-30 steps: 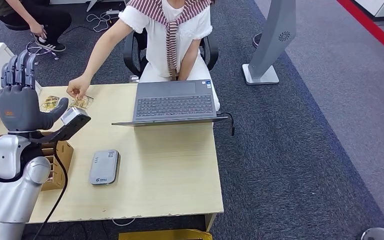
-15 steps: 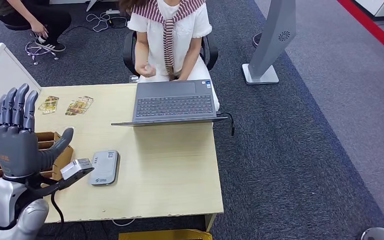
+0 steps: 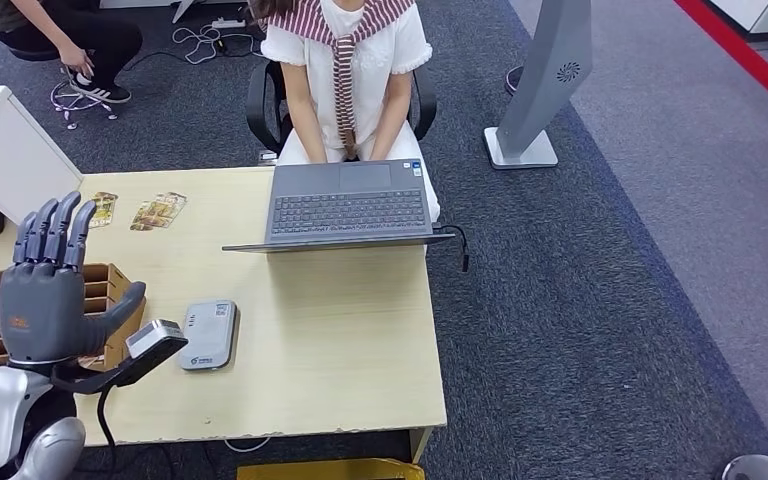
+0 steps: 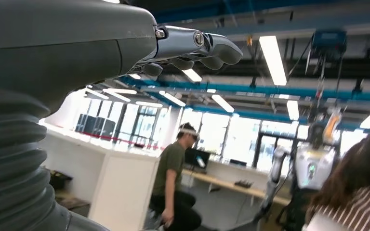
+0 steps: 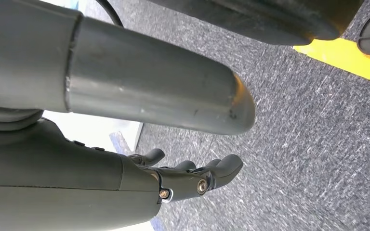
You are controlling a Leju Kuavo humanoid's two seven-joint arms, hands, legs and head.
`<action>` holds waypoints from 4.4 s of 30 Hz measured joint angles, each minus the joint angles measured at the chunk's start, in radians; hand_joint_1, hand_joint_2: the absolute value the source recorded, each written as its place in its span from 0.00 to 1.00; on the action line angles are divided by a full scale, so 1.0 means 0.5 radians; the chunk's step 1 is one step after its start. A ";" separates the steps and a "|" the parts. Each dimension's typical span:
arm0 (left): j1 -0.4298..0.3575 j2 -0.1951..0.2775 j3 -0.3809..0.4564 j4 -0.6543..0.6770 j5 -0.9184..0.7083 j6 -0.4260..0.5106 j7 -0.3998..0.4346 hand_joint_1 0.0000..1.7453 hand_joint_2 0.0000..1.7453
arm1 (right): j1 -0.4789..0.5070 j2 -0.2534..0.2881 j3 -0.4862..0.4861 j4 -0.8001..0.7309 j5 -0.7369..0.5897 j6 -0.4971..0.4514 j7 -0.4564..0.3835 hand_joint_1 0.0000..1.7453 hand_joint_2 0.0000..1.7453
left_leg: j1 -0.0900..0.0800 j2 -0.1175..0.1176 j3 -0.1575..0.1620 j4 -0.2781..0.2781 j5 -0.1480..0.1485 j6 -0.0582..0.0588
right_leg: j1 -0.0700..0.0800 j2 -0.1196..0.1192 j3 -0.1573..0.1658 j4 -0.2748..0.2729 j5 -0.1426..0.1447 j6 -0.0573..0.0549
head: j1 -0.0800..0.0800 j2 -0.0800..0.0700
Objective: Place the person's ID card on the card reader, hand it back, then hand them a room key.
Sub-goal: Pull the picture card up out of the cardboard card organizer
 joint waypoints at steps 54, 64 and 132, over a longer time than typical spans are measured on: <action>0.472 -0.080 0.433 0.317 -0.207 -0.052 0.230 0.00 1.00 | 0.004 0.011 -0.099 0.000 0.054 -0.016 -0.028 0.00 0.00 | 0.000 0.001 0.001 0.000 -0.006 0.001 | 0.000 0.001 0.000 0.000 -0.007 0.000 | 0.000 0.000; 0.498 -0.080 0.453 0.406 -0.195 0.010 0.107 0.00 1.00 | 0.002 0.011 -0.099 0.000 0.074 -0.005 -0.037 0.00 0.00 | 0.000 0.001 0.000 0.000 -0.007 0.001 | 0.000 0.001 0.000 0.000 -0.007 0.001 | 0.000 0.000; 0.373 -0.042 0.642 0.762 0.114 -0.032 -0.090 1.00 1.00 | -0.004 0.011 -0.098 0.000 0.123 0.000 -0.070 0.00 0.00 | 0.001 0.001 0.001 0.000 -0.007 0.001 | 0.000 0.001 0.000 0.000 -0.007 0.000 | 0.000 0.000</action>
